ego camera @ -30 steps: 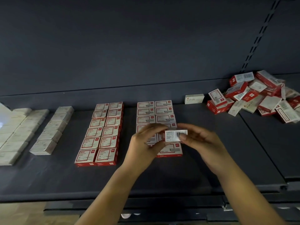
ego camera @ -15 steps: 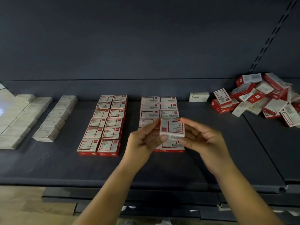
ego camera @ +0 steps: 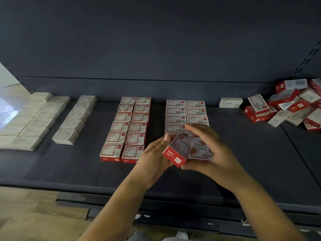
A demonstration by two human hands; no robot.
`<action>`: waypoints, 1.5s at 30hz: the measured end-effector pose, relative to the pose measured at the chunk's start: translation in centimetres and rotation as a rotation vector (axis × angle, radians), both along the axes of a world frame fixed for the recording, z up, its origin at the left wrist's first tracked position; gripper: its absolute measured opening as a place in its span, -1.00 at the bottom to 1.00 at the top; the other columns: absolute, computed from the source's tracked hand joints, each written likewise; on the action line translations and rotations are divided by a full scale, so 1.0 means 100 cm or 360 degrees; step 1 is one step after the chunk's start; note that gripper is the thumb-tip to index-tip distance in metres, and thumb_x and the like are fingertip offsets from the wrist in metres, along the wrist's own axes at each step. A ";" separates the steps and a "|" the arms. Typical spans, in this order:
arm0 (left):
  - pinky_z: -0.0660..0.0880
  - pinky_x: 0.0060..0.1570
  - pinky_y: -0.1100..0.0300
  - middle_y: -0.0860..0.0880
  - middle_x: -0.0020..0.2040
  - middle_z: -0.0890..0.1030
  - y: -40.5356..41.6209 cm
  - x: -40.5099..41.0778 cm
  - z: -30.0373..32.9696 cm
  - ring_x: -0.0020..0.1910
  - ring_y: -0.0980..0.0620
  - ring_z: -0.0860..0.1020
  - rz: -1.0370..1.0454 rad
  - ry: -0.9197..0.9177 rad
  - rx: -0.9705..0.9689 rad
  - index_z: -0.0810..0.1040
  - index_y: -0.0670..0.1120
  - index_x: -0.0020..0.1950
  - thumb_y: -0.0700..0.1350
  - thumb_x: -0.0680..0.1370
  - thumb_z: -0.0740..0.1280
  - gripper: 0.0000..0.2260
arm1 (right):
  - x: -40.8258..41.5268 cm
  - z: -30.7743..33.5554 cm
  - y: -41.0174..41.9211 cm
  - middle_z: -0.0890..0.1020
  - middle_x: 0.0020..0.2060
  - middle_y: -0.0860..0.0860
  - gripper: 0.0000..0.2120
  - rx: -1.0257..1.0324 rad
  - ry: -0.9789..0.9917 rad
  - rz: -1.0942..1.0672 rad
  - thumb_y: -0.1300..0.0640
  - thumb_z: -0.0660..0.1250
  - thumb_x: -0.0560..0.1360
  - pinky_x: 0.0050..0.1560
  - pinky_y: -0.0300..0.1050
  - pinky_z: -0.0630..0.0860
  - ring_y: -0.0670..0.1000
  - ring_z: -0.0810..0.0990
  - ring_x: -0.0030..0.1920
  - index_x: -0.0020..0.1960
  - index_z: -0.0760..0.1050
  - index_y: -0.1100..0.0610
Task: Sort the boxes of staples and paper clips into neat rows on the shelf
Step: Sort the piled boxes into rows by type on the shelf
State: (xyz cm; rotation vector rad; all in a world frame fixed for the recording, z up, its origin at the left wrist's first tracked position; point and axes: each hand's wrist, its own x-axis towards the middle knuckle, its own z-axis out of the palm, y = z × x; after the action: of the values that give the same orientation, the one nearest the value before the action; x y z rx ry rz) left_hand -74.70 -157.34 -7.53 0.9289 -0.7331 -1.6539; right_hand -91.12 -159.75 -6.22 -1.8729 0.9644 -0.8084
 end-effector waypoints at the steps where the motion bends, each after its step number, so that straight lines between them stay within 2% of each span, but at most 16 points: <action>1: 0.58 -0.28 0.23 -0.05 -0.20 0.69 0.000 0.004 0.002 -0.20 0.04 0.66 0.0023 -0.0024 0.0025 0.54 -0.13 0.02 -0.02 0.46 0.18 -0.73 | 0.007 0.003 -0.001 0.32 0.20 -0.44 -0.30 -0.0044 0.0049 0.0053 -0.13 0.48 0.15 0.19 -0.52 0.24 -0.35 0.26 0.27 0.25 0.32 -0.29; 4: 0.57 -0.41 0.26 -0.02 -0.37 0.66 -0.002 0.023 0.005 -0.38 0.09 0.64 0.0096 -0.0110 0.0109 0.49 -0.14 -0.07 -0.10 0.57 0.15 -0.82 | 0.030 0.011 -0.007 0.44 0.13 -0.33 -0.39 -0.0197 0.0155 0.0052 -0.22 0.51 0.12 0.12 -0.53 0.25 -0.33 0.35 0.18 0.12 0.40 -0.25; 7: 0.61 -0.29 0.18 -0.09 -0.27 0.68 -0.008 0.054 0.010 -0.31 0.01 0.64 0.0111 -0.0348 0.0051 0.54 -0.15 -0.07 -0.11 0.59 0.16 -0.80 | 0.058 0.010 -0.013 0.51 0.02 -0.26 -0.45 -0.0216 0.0154 -0.0075 -0.14 0.49 0.17 0.06 -0.44 0.34 -0.28 0.44 0.10 0.12 0.49 -0.06; 10: 0.55 -0.12 0.27 -0.02 -0.14 0.66 -0.016 0.100 0.004 -0.16 0.14 0.62 0.0265 -0.1050 -0.0278 0.57 -0.15 0.02 -0.21 0.59 0.19 -0.84 | 0.087 0.001 -0.016 0.46 -0.07 -0.27 -0.50 -0.0298 0.0287 -0.0209 0.02 0.52 0.26 -0.06 -0.58 0.29 -0.38 0.43 -0.01 0.15 0.51 0.12; 12: 0.50 -0.08 0.38 0.10 -0.09 0.63 -0.023 0.132 -0.007 -0.10 0.25 0.59 0.0439 -0.1554 -0.0431 0.59 -0.12 0.08 -0.28 0.57 0.23 -0.81 | 0.105 -0.009 -0.016 0.46 -0.09 -0.18 -0.52 -0.0342 0.0416 -0.0274 0.07 0.52 0.29 -0.08 -0.61 0.26 -0.31 0.44 -0.11 0.16 0.51 0.18; 15: 0.51 0.01 0.24 0.05 0.02 0.61 -0.027 0.165 -0.020 0.00 0.11 0.58 0.0400 -0.1908 -0.0449 0.59 -0.09 0.14 -0.26 0.55 0.28 -0.79 | 0.132 -0.029 -0.013 0.45 0.04 -0.10 -0.52 -0.0340 0.0557 -0.0255 0.11 0.46 0.37 0.00 -0.62 0.22 -0.16 0.45 0.06 0.25 0.46 0.18; 18: 0.46 -0.04 0.29 0.01 0.08 0.51 -0.029 0.178 -0.029 0.04 0.02 0.55 0.0140 -0.2145 -0.0588 0.53 -0.10 0.25 -0.20 0.54 0.30 -0.73 | 0.159 -0.039 -0.019 0.43 0.20 -0.02 -0.51 -0.0374 0.0694 -0.0286 0.13 0.43 0.41 0.15 -0.40 0.30 -0.10 0.42 0.18 0.30 0.41 0.16; 22: 0.50 0.08 0.14 -0.05 0.20 0.46 -0.032 0.184 -0.032 0.11 -0.02 0.51 0.0034 -0.2201 -0.0693 0.44 -0.05 0.36 -0.18 0.53 0.30 -0.62 | 0.189 -0.036 -0.044 0.46 0.07 0.00 -0.60 -0.0439 0.0698 -0.0465 0.06 0.46 0.38 -0.02 -0.31 0.33 -0.12 0.43 0.00 0.14 0.47 0.17; 25: 0.47 0.14 0.12 -0.03 0.27 0.45 -0.034 0.187 -0.034 0.18 -0.02 0.48 0.0003 -0.2248 -0.0703 0.44 -0.06 0.35 -0.14 0.55 0.27 -0.65 | 0.203 -0.035 -0.068 0.47 0.11 0.02 -0.58 -0.0428 0.0729 -0.0534 0.07 0.46 0.38 -0.01 -0.31 0.31 -0.09 0.44 0.04 0.17 0.45 0.17; 28: 0.41 0.19 0.11 -0.05 0.28 0.47 -0.033 0.188 -0.038 0.21 -0.06 0.44 -0.0131 -0.2521 -0.0774 0.46 -0.12 0.32 -0.04 0.60 0.15 -0.66 | 0.213 -0.033 -0.092 0.46 0.14 0.03 -0.56 -0.0393 0.0767 -0.0555 0.05 0.44 0.39 0.00 -0.30 0.31 -0.04 0.46 0.10 0.21 0.43 0.15; 30: 0.50 0.07 0.05 -0.10 0.17 0.56 -0.030 0.188 -0.040 0.11 -0.12 0.52 -0.0173 -0.2636 -0.0833 0.54 -0.19 0.22 0.05 0.57 0.03 -0.55 | 0.219 -0.031 -0.106 0.44 0.19 0.04 -0.53 -0.0345 0.0795 -0.0551 0.04 0.42 0.42 0.03 -0.28 0.30 0.00 0.44 0.17 0.26 0.40 0.14; 33: 0.59 -0.21 0.07 -0.09 -0.08 0.65 -0.029 0.190 -0.045 -0.16 -0.11 0.62 -0.0192 -0.2712 -0.0850 0.62 -0.21 0.04 0.02 0.52 0.05 -0.56 | 0.228 -0.032 -0.128 0.46 0.20 0.05 -0.53 -0.0348 0.0900 -0.0548 0.02 0.39 0.44 0.10 -0.19 0.36 0.04 0.45 0.20 0.29 0.39 0.13; 36: 0.60 -0.25 0.11 -0.07 -0.13 0.65 -0.030 0.191 -0.043 -0.20 -0.07 0.63 -0.0230 -0.2747 -0.0880 0.63 -0.21 0.03 0.01 0.52 0.07 -0.57 | 0.234 -0.034 -0.147 0.49 0.19 0.03 -0.53 -0.0414 0.1030 -0.0599 -0.03 0.37 0.45 0.14 -0.06 0.42 0.07 0.44 0.20 0.30 0.41 0.11; 40: 0.57 -0.07 0.02 -0.13 0.03 0.63 -0.029 0.193 -0.041 -0.03 -0.14 0.60 -0.0245 -0.2634 -0.0868 0.56 -0.23 0.19 0.07 0.53 -0.04 -0.47 | 0.236 -0.039 -0.153 0.48 0.25 -0.01 -0.58 -0.0744 0.1265 -0.0754 -0.06 0.29 0.50 0.17 -0.03 0.22 0.12 0.30 0.23 0.33 0.44 0.04; 42: 0.52 0.03 0.00 -0.14 0.13 0.59 -0.029 0.193 -0.043 0.08 -0.16 0.55 -0.0205 -0.2645 -0.0893 0.48 -0.22 0.29 0.11 0.52 -0.12 -0.39 | 0.236 -0.046 -0.151 0.44 0.25 0.04 -0.63 -0.0822 0.1193 -0.0815 -0.03 0.32 0.49 0.13 -0.01 0.21 0.17 0.30 0.19 0.27 0.50 0.05; 45: 0.47 0.08 0.02 -0.14 0.19 0.56 -0.028 0.192 -0.047 0.14 -0.15 0.51 -0.0167 -0.2665 -0.0930 0.43 -0.21 0.34 0.13 0.50 -0.18 -0.34 | 0.238 -0.051 -0.150 0.41 0.17 0.08 -0.64 -0.0662 0.0981 -0.0821 0.03 0.34 0.49 0.14 -0.08 0.30 0.12 0.34 0.18 0.26 0.50 0.08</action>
State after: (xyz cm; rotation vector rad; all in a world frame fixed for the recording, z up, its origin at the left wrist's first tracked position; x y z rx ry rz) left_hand -55.52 -160.19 -12.20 1.7077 -2.1886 -0.2773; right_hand -67.32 -174.71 -11.29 -2.3331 1.8302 -0.7732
